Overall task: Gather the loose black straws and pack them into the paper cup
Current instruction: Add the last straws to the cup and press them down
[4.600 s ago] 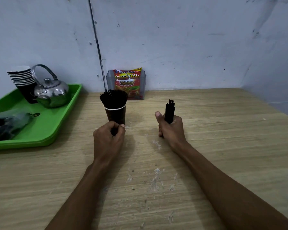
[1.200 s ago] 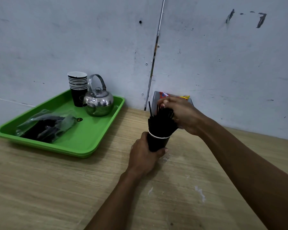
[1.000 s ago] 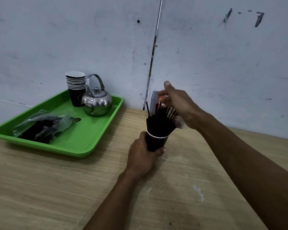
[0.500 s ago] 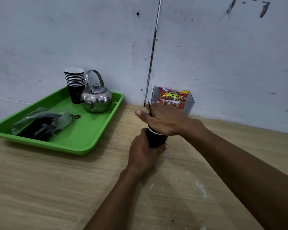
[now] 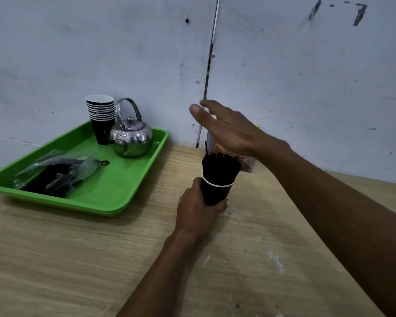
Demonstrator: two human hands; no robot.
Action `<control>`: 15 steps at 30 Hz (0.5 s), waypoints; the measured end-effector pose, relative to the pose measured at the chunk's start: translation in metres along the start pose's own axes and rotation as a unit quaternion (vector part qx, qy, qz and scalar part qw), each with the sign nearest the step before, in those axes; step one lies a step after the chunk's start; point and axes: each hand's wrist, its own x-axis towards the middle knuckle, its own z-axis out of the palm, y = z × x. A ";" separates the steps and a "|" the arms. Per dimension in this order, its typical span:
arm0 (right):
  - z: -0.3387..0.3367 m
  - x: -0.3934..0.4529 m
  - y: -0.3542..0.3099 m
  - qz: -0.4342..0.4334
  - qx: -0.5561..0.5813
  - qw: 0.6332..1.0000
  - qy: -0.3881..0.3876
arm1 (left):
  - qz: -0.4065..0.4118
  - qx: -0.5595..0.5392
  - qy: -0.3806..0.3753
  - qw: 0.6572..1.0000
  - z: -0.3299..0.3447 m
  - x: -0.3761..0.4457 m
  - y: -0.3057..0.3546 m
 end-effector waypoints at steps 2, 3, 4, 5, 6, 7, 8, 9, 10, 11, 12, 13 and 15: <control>0.007 0.007 -0.012 -0.039 -0.090 0.995 -0.012 | 0.000 0.002 -0.002 1.000 0.000 0.000 0.000; 0.013 0.009 -0.013 -0.050 -0.153 0.986 -0.042 | 0.000 0.004 -0.002 1.000 0.000 0.001 0.000; 0.021 0.010 -0.010 -0.048 -0.213 0.973 -0.078 | 0.000 0.006 -0.001 1.000 0.000 0.001 0.000; 0.030 0.010 -0.003 -0.032 -0.261 0.958 -0.116 | 0.001 0.006 -0.002 1.000 -0.001 0.000 0.001; 0.037 0.008 0.005 -0.008 -0.288 0.946 -0.147 | 0.001 0.004 -0.004 1.000 -0.001 0.000 0.001; 0.043 0.005 0.014 0.013 -0.295 0.941 -0.166 | 0.002 0.002 -0.008 1.000 -0.001 0.000 0.001; 0.047 0.002 0.020 0.027 -0.292 0.941 -0.170 | 0.003 0.001 -0.011 1.000 0.000 0.000 0.002; 0.048 0.000 0.022 0.031 -0.283 0.944 -0.167 | 0.003 0.001 -0.012 1.000 0.000 0.000 0.002; 0.047 -0.003 0.021 0.031 -0.271 0.947 -0.171 | 0.002 0.001 -0.009 1.000 0.000 0.000 0.002; 0.045 -0.005 0.017 0.034 -0.249 0.950 -0.185 | -0.001 0.001 -0.006 1.000 0.000 0.000 0.002; 0.041 -0.007 0.011 0.041 -0.205 0.957 -0.200 | -0.004 0.001 -0.005 1.000 0.000 0.000 0.002; 0.034 -0.008 0.006 0.048 -0.146 0.967 -0.203 | -0.007 0.000 -0.003 1.000 0.000 0.000 0.001; 0.021 -0.006 0.002 0.052 -0.036 0.987 -0.146 | -0.008 -0.002 0.001 1.000 0.000 0.000 0.000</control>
